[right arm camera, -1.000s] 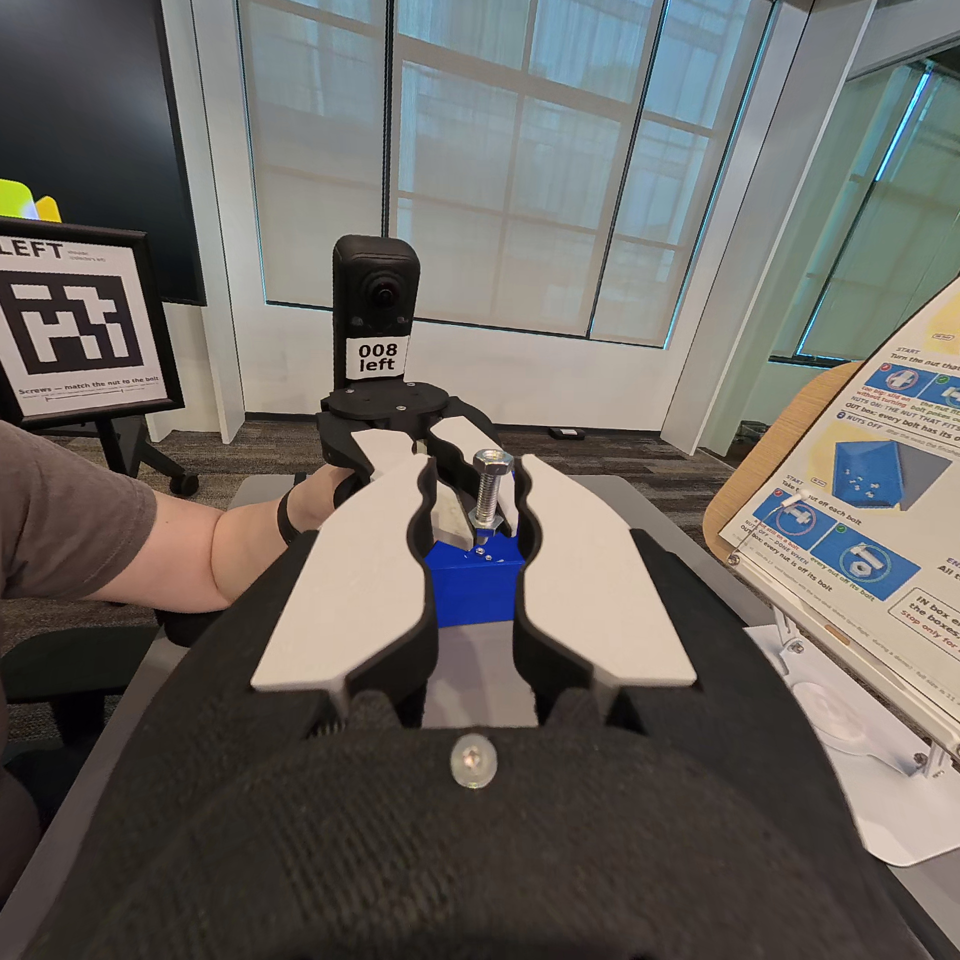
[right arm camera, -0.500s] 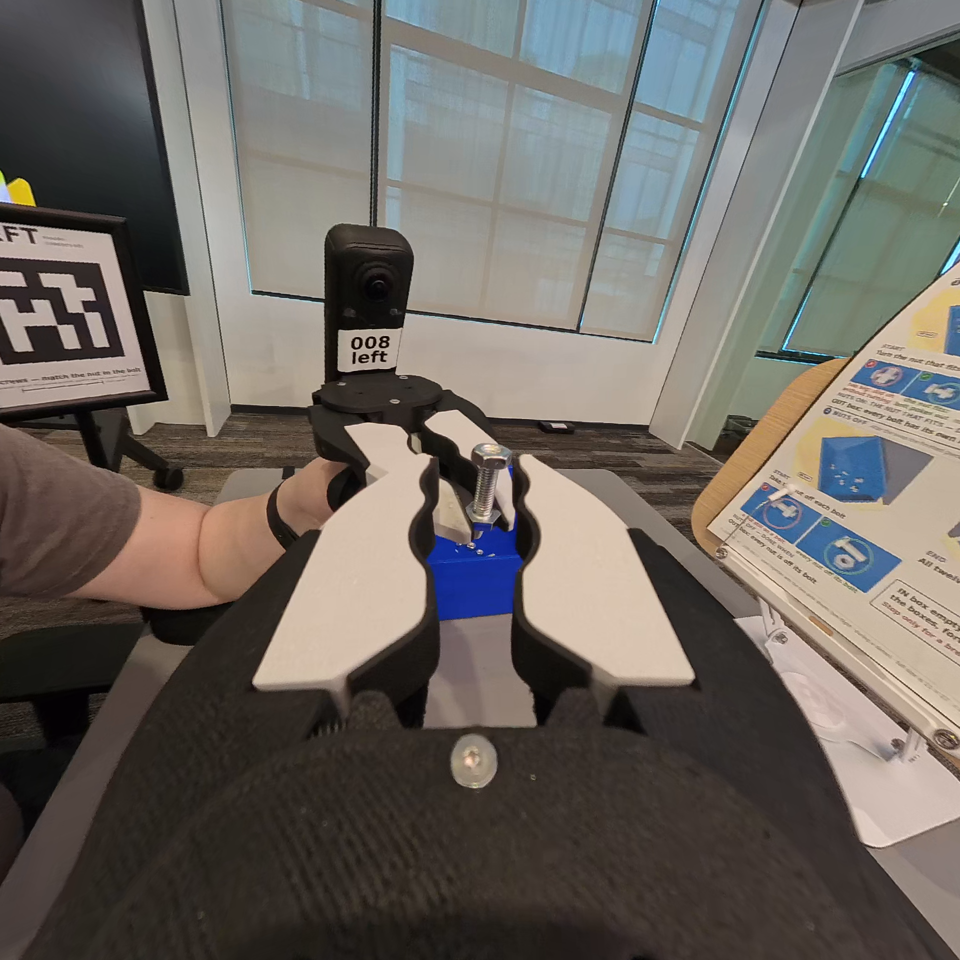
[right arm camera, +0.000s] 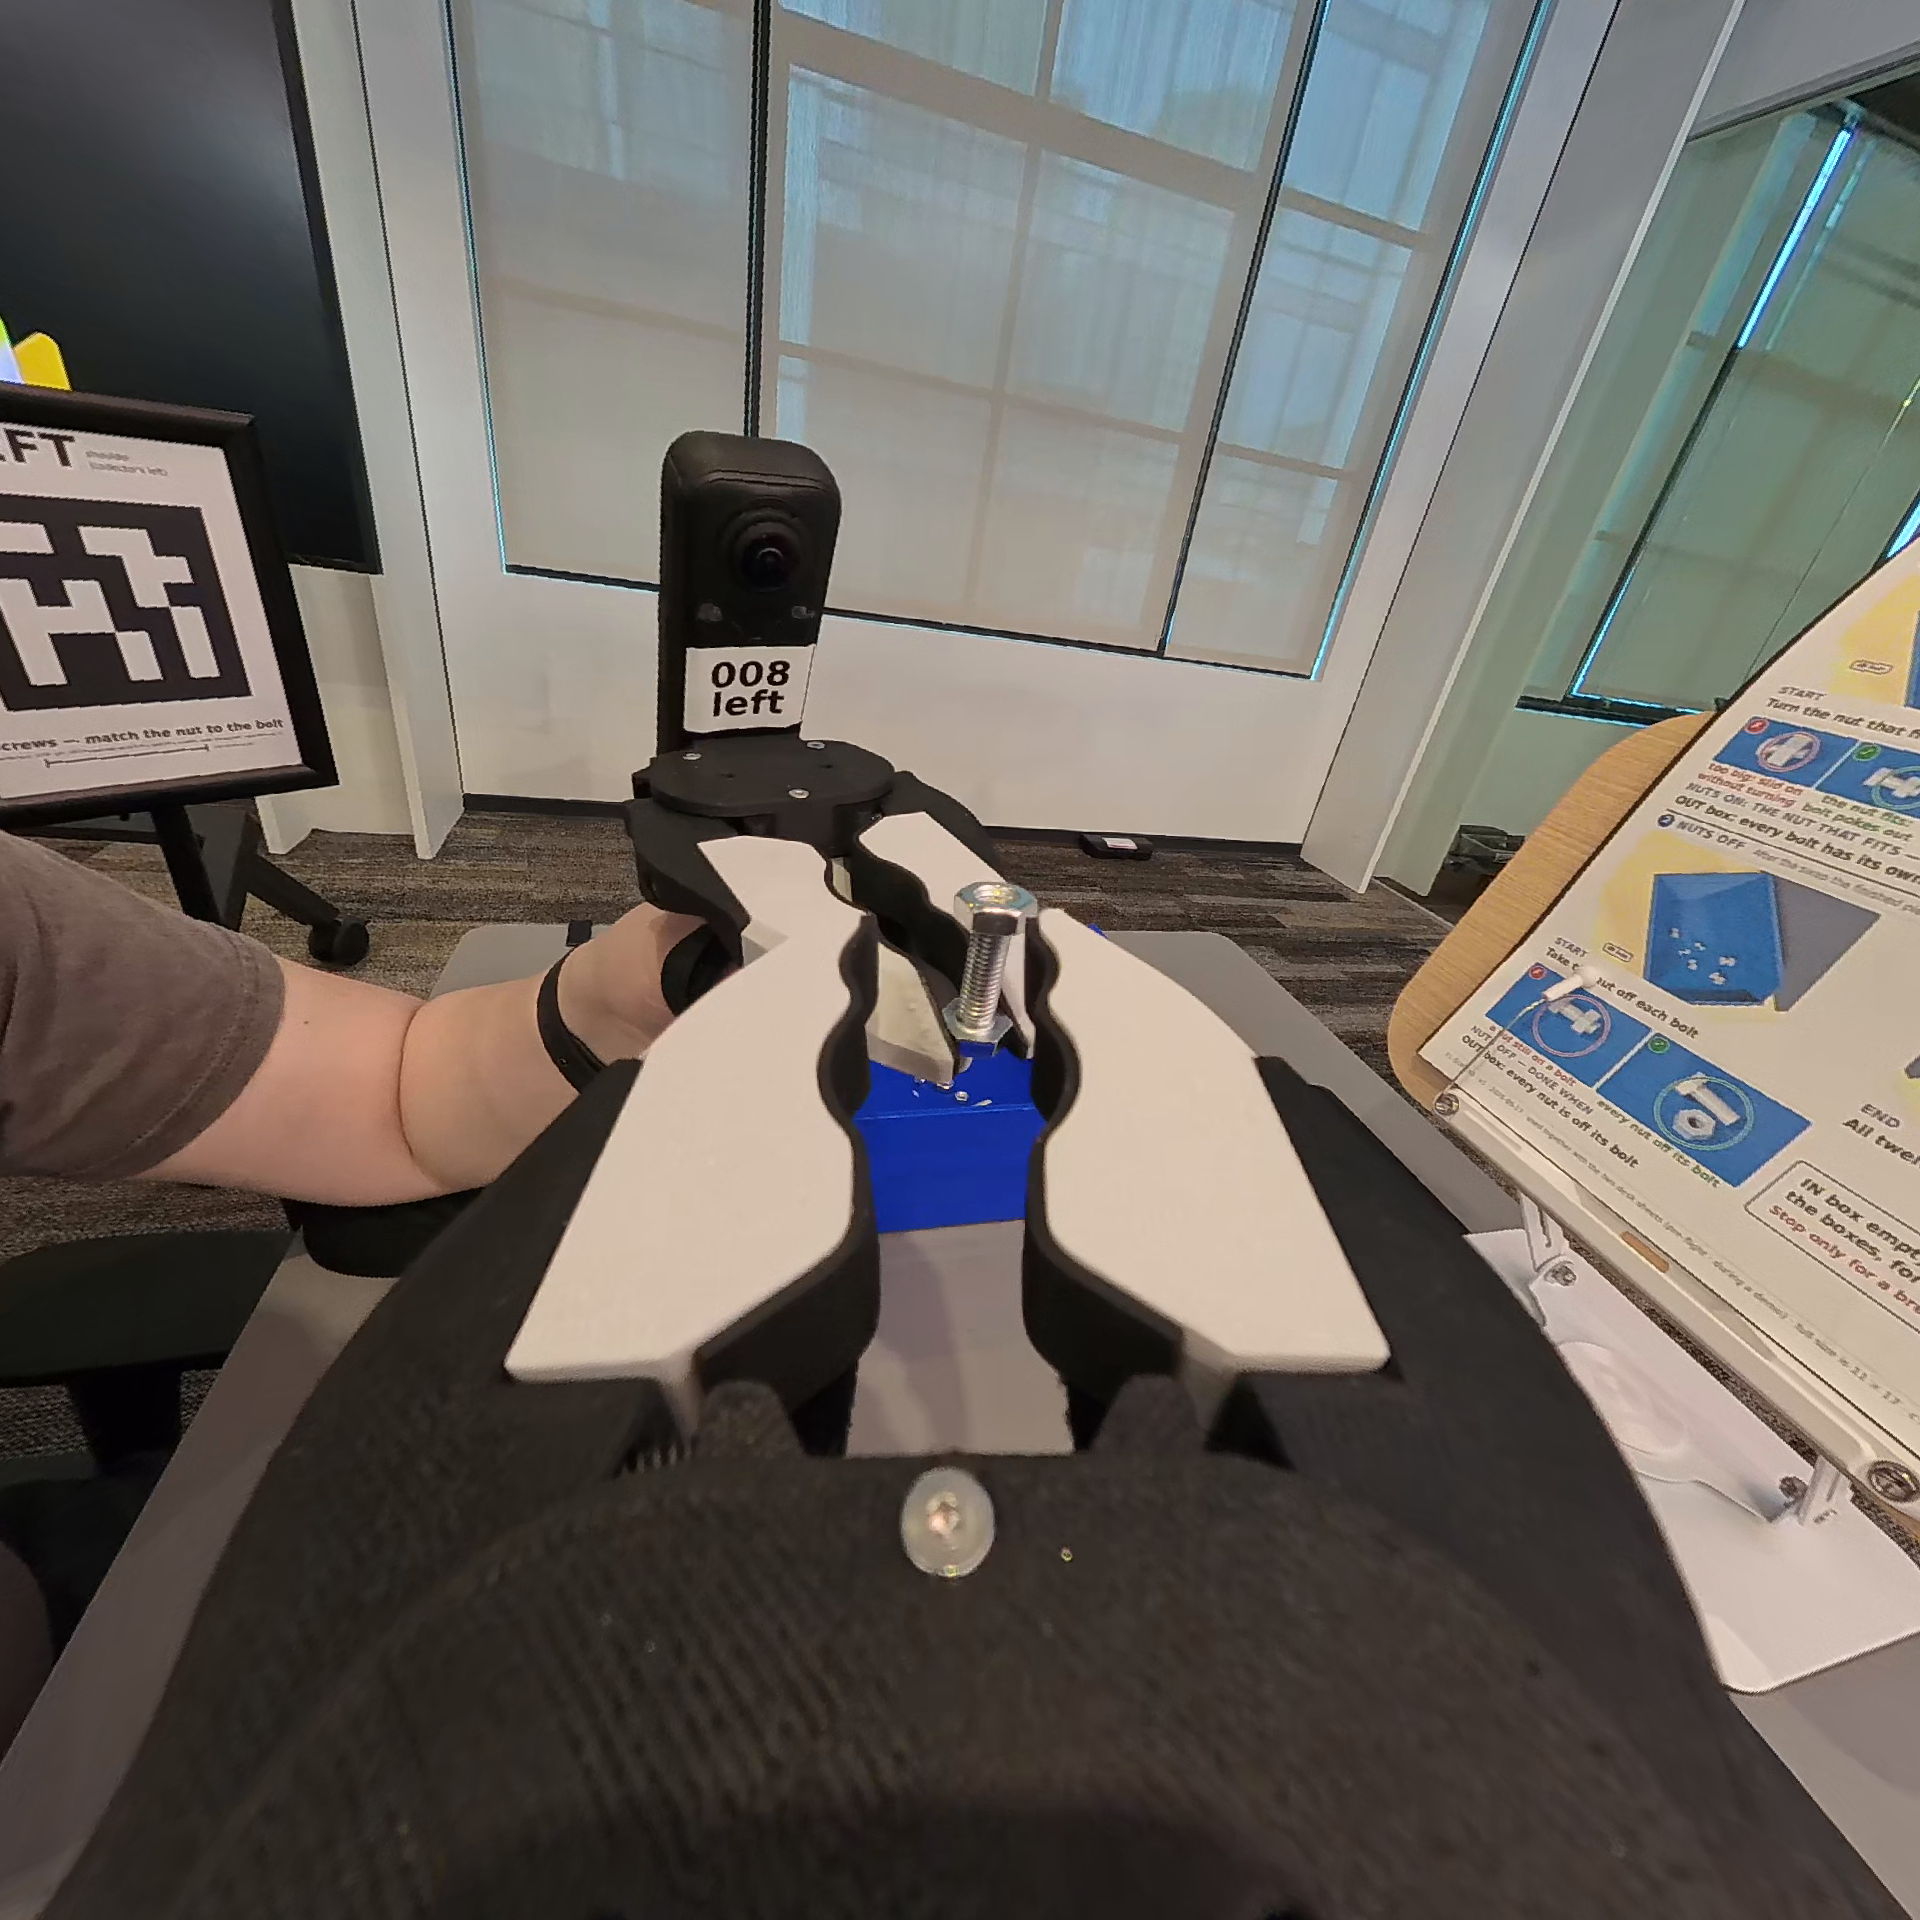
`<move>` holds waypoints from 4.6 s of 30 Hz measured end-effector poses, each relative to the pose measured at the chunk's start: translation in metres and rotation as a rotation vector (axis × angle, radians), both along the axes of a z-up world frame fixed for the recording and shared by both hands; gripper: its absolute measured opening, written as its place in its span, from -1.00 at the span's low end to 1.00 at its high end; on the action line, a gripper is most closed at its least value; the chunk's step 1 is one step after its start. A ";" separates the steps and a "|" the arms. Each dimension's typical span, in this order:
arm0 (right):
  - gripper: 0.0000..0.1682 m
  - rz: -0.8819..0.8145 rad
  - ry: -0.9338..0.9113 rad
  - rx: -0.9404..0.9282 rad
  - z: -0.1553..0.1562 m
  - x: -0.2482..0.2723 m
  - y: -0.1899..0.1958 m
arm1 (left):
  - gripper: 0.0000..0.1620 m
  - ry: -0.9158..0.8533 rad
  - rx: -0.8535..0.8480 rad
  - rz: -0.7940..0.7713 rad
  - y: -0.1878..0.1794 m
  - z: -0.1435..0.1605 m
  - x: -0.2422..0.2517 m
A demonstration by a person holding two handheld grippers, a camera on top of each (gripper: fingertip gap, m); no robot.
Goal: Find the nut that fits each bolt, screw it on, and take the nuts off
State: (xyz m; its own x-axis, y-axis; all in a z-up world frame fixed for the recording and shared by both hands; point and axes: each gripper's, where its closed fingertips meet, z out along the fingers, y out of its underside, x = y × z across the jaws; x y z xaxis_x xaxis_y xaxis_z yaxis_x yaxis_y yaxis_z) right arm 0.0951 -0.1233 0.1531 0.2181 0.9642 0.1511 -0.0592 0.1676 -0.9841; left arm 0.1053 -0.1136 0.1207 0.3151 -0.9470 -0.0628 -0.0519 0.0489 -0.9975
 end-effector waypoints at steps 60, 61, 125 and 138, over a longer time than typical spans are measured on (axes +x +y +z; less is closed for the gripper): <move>-0.82 0.327 0.026 -0.027 0.000 0.009 -0.027 | -0.83 0.008 -0.017 -0.227 -0.037 -0.003 0.018; -0.82 0.336 0.028 -0.026 0.000 0.009 -0.028 | -0.83 0.007 -0.017 -0.236 -0.038 -0.003 0.018; -0.63 -0.011 0.006 -0.027 0.001 -0.001 0.000 | -0.83 0.040 0.047 0.059 0.003 -0.002 0.000; -0.65 -0.033 -0.016 -0.027 -0.002 -0.001 0.002 | -0.83 0.041 0.044 0.066 0.005 -0.002 -0.001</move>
